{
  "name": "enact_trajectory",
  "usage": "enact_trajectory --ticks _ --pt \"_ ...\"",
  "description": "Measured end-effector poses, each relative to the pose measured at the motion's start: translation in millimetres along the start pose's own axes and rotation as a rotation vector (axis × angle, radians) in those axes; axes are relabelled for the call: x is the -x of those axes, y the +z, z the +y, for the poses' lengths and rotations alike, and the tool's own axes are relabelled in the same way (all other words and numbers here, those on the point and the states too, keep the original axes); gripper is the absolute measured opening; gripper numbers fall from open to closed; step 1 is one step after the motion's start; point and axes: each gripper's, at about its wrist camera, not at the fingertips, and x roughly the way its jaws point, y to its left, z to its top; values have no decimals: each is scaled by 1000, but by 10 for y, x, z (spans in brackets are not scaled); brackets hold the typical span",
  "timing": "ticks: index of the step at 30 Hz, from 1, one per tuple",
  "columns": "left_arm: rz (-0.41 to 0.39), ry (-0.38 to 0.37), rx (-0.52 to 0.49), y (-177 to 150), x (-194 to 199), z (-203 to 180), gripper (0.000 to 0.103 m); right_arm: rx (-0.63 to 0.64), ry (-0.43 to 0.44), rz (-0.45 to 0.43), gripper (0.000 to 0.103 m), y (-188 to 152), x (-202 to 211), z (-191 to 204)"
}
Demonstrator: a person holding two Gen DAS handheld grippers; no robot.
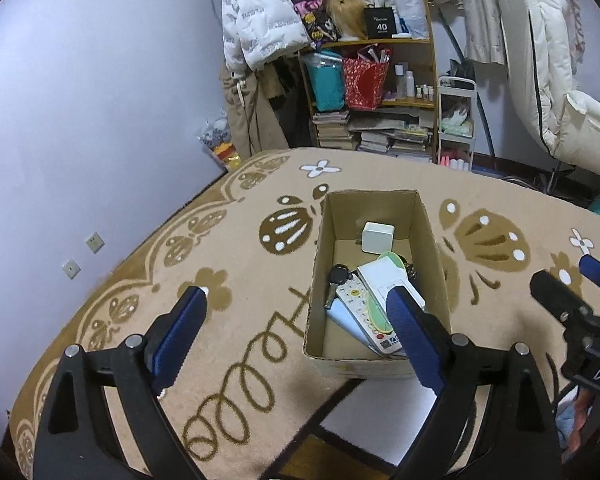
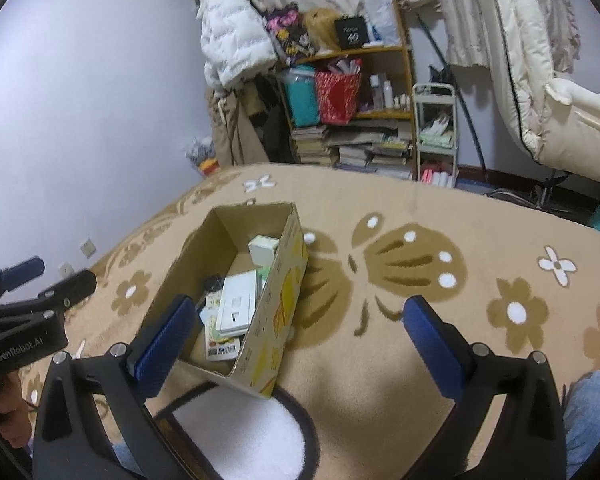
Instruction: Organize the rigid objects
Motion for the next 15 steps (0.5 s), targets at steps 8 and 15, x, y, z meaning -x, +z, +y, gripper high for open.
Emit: enact_trajectory --ticks 8,15 --pt "-48 -34 18 -137 162 -74 92 15 -13 -78 103 -81 182 -1" --pt "-57 -6 16 -258 260 -123 93 51 2 -100 103 -163 252 22"
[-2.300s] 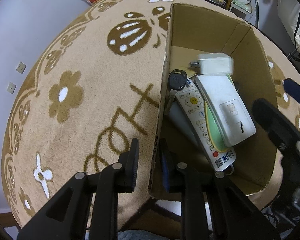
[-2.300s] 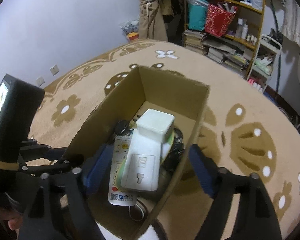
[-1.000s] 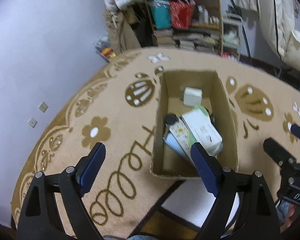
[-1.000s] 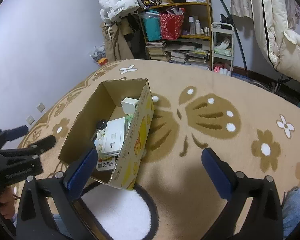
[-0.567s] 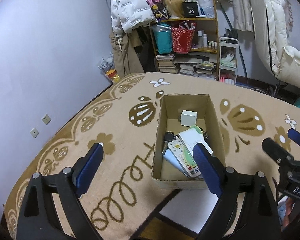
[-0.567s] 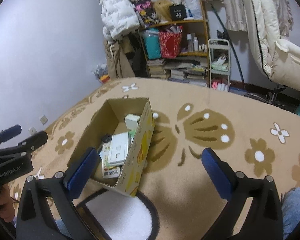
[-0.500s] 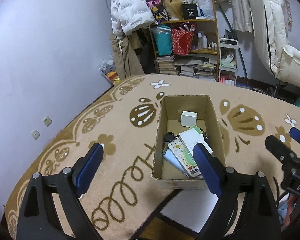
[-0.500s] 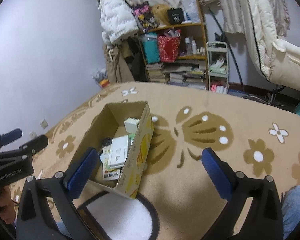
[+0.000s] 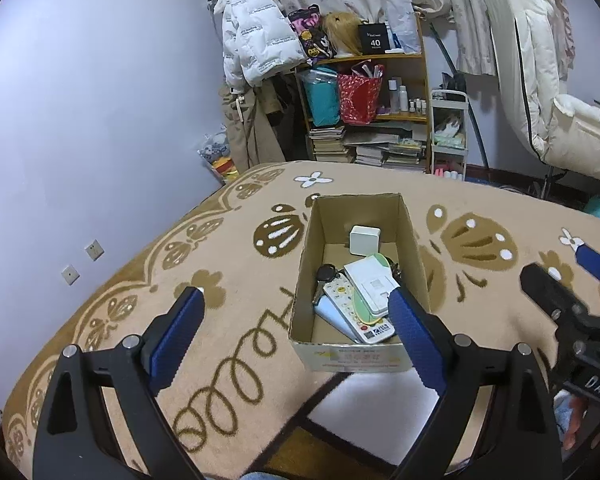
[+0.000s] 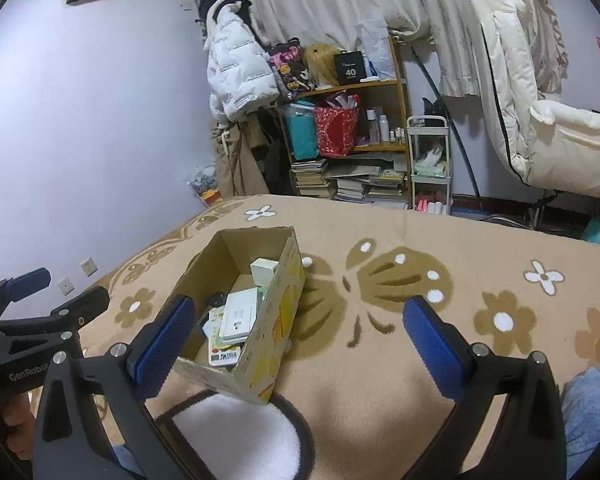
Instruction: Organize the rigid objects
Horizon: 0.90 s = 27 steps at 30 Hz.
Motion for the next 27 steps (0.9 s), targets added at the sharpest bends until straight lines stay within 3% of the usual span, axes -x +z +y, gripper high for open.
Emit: enact_trajectory --ticks 5,27 --pt "-9 11 -13 -42 81 2 94 -6 5 41 103 -50 -4 -25" --pt "25 25 24 -54 14 87 100 -60 -45 61 103 -103 28 -193"
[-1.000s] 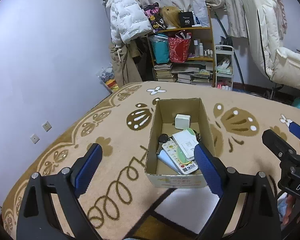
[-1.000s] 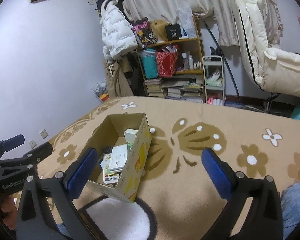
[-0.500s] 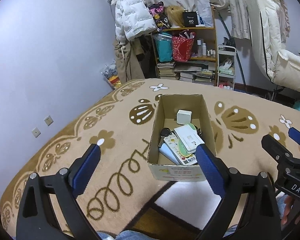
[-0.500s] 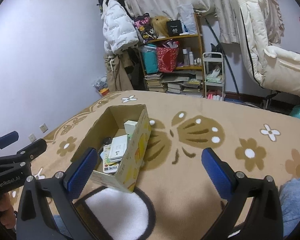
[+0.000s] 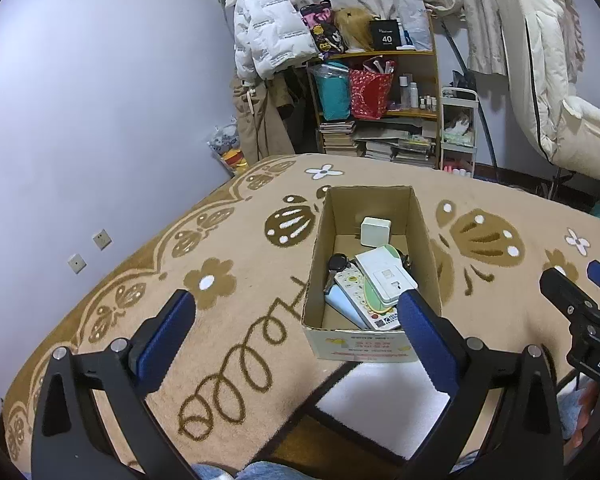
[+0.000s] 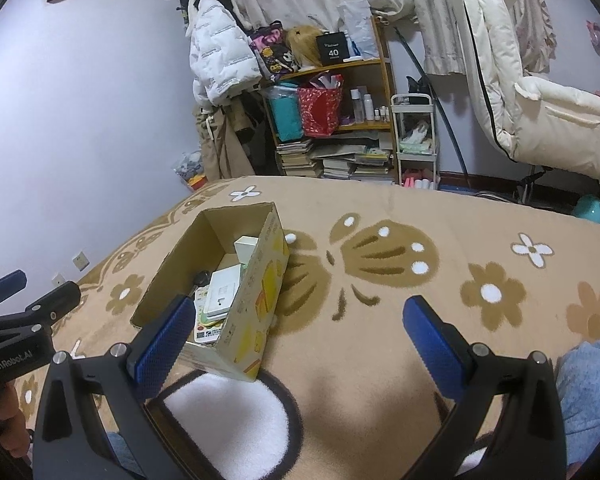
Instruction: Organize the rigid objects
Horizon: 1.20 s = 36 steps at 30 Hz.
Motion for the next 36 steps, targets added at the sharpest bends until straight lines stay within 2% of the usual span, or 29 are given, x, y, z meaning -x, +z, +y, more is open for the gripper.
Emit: enact_trajectory --ticks 36 --pt "24 -13 -46 26 -20 -88 101 -14 -4 6 103 -25 0 -59"
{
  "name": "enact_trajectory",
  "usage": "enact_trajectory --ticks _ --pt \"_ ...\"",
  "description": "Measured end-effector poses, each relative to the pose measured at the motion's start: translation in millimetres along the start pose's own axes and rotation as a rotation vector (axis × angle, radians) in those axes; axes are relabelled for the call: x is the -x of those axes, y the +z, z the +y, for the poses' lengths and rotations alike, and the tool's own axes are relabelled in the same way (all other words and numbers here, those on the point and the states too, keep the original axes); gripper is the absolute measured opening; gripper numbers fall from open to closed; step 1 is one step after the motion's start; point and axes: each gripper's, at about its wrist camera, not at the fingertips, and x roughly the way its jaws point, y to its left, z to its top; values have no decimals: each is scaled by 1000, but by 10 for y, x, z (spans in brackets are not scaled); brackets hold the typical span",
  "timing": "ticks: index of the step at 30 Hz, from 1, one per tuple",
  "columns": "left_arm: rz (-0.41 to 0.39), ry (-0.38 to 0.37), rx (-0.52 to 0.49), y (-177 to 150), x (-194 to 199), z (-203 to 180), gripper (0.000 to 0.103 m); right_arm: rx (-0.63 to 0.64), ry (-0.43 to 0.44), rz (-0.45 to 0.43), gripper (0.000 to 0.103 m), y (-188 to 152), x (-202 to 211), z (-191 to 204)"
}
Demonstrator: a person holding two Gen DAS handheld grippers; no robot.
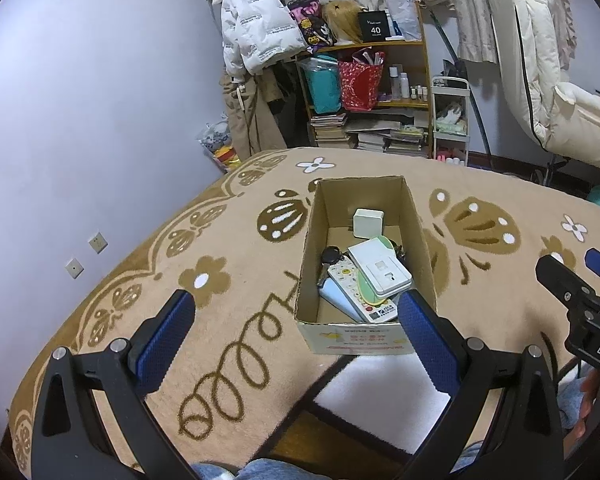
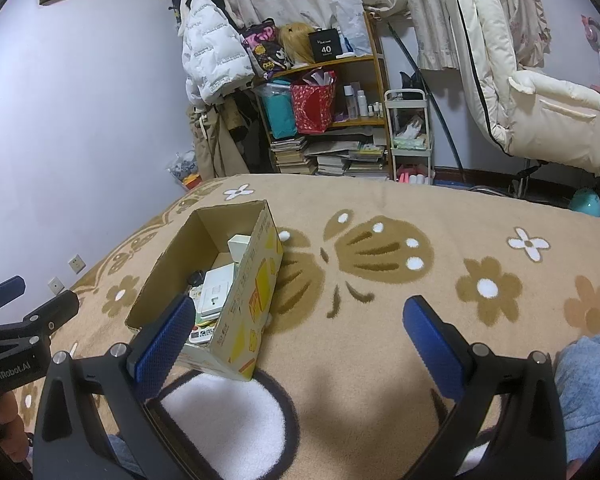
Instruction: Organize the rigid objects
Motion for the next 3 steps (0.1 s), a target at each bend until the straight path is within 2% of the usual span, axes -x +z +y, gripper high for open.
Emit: enact_trajectory --ticks 3 --pt "2 -3 4 -1 -1 -2 101 0 3 -1 103 4 1 -8"
